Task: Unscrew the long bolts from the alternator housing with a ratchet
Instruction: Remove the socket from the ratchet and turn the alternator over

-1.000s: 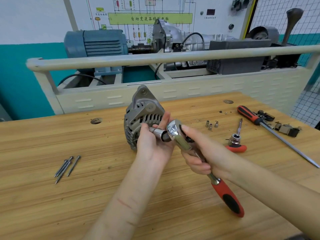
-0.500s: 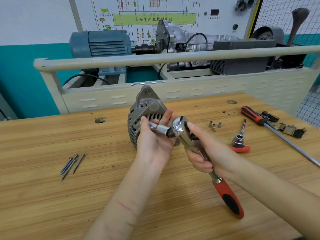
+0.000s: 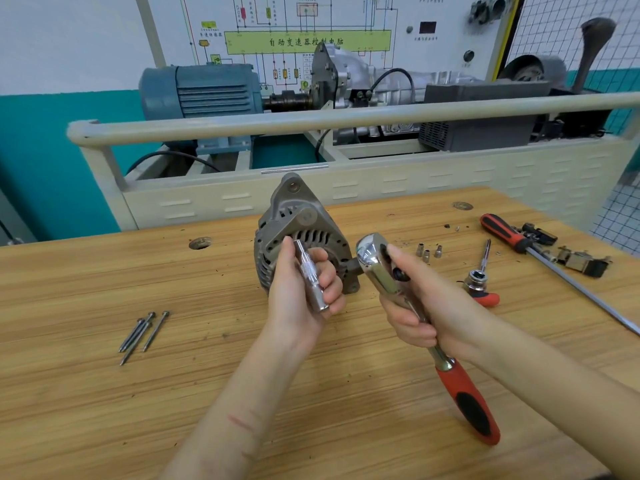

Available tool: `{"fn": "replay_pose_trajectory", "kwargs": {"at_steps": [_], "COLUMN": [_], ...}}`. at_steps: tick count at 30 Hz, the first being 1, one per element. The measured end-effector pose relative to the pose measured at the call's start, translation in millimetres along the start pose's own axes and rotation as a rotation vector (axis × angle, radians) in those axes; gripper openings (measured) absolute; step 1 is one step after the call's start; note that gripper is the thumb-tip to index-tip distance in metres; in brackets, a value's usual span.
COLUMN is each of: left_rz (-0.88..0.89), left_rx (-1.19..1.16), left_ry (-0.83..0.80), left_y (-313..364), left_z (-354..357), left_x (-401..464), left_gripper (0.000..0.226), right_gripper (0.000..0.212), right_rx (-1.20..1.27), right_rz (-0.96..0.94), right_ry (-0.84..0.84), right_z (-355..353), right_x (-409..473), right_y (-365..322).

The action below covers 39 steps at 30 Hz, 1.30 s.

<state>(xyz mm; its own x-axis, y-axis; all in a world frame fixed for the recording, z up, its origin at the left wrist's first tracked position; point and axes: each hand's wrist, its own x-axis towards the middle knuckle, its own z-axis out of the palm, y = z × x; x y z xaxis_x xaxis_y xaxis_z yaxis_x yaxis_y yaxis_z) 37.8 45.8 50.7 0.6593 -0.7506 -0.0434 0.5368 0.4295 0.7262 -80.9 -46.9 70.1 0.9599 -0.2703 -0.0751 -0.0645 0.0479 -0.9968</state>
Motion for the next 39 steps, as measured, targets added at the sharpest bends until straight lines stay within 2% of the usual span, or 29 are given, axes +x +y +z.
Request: {"fn": "replay_pose_trajectory", "kwargs": {"at_steps": [12, 15, 22, 26, 27, 29, 30, 31, 32, 34, 39], "left_rz": [-0.019, -0.042, -0.111, -0.159, -0.169, -0.185, -0.193, -0.199, -0.203, -0.206, -0.265], "left_rx": [0.047, 0.062, 0.136, 0.185, 0.195, 0.231, 0.259, 0.29, 0.322, 0.38, 0.322], "left_ry": [-0.047, -0.048, -0.053, -0.06, -0.066, -0.081, -0.086, -0.092, -0.1, -0.115, -0.068], "left_y": [-4.3, -8.3, -25.7, -39.0, -41.8, -46.9, -49.1, -50.7, -51.9, -52.9, -50.7], "left_z": [-0.9, 1.3, 12.7, 19.8, 20.8, 22.0, 22.0, 21.6, 21.3, 20.1, 20.2], "left_x": [2.2, 4.1, 13.6, 19.9, 21.3, 23.5, 24.1, 24.4, 24.2, 23.8, 21.6], "left_gripper": [0.056, 0.052, 0.047, 0.045, 0.045, 0.043, 0.042, 0.041, 0.04, 0.038, 0.03], "right_gripper": [0.058, 0.049, 0.066, 0.05, 0.046, 0.046, 0.038, 0.053, 0.04, 0.042, 0.041], "right_rx": [0.021, 0.064, -0.027, 0.009, -0.027, -0.227, -0.345, -0.442, -0.553, -0.692, -0.8], "right_rz": [0.017, 0.024, 0.199, 0.278, 0.281, 0.276, 0.275, 0.286, 0.298, 0.325, 0.305], "right_ry": [0.006, 0.033, 0.378, 0.537, 0.569, 0.625, 0.646, 0.665, 0.685, 0.692, 0.645], "right_z": [-11.4, -28.7, -126.8, -168.5, -173.7, -180.9, -182.9, -184.1, -186.0, -185.3, -178.4], "right_x": [2.4, 1.5, -4.9, -6.1, -5.4, -1.3, 2.1, 6.0, 10.8, 19.7, 31.6], "right_y": [3.3, 4.4, 15.1, 30.1, 30.7, 31.5, 31.6, 32.4, 34.1, 38.2, 52.1]}}
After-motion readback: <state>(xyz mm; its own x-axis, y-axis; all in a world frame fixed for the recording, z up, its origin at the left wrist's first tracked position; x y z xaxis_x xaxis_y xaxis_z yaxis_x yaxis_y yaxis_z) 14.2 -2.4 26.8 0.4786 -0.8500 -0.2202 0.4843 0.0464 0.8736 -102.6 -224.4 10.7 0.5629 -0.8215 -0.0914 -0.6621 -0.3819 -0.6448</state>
